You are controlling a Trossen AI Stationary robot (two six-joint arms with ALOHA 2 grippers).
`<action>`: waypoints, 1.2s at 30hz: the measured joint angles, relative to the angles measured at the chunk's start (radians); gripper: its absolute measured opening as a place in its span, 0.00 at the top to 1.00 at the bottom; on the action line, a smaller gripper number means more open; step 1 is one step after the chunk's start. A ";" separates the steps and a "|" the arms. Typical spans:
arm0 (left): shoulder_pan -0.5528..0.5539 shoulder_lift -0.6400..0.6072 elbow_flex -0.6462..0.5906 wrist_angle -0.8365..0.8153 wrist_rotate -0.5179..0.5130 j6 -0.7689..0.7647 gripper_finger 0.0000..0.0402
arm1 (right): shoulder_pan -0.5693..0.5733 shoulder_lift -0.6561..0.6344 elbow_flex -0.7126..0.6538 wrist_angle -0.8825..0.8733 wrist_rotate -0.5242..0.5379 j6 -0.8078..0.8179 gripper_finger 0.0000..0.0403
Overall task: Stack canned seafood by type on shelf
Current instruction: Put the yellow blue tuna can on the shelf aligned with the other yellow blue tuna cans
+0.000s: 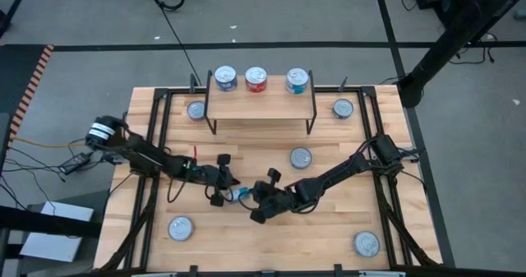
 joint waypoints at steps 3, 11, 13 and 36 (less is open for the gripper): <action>0.000 -0.045 -0.023 -0.009 -0.008 0.000 0.99 | 0.008 0.000 0.000 -0.007 0.002 -0.060 0.90; -0.001 -0.175 -0.048 -0.129 -0.027 0.004 0.99 | 0.016 -0.010 0.065 -0.009 0.002 -0.258 0.64; -0.001 -0.212 -0.048 -0.154 -0.028 0.004 0.99 | 0.009 -0.011 0.086 -0.012 -0.019 -0.313 0.57; -0.021 -0.301 -0.048 -0.221 -0.024 0.003 0.99 | -0.117 0.000 0.131 -0.062 -0.341 -0.450 0.21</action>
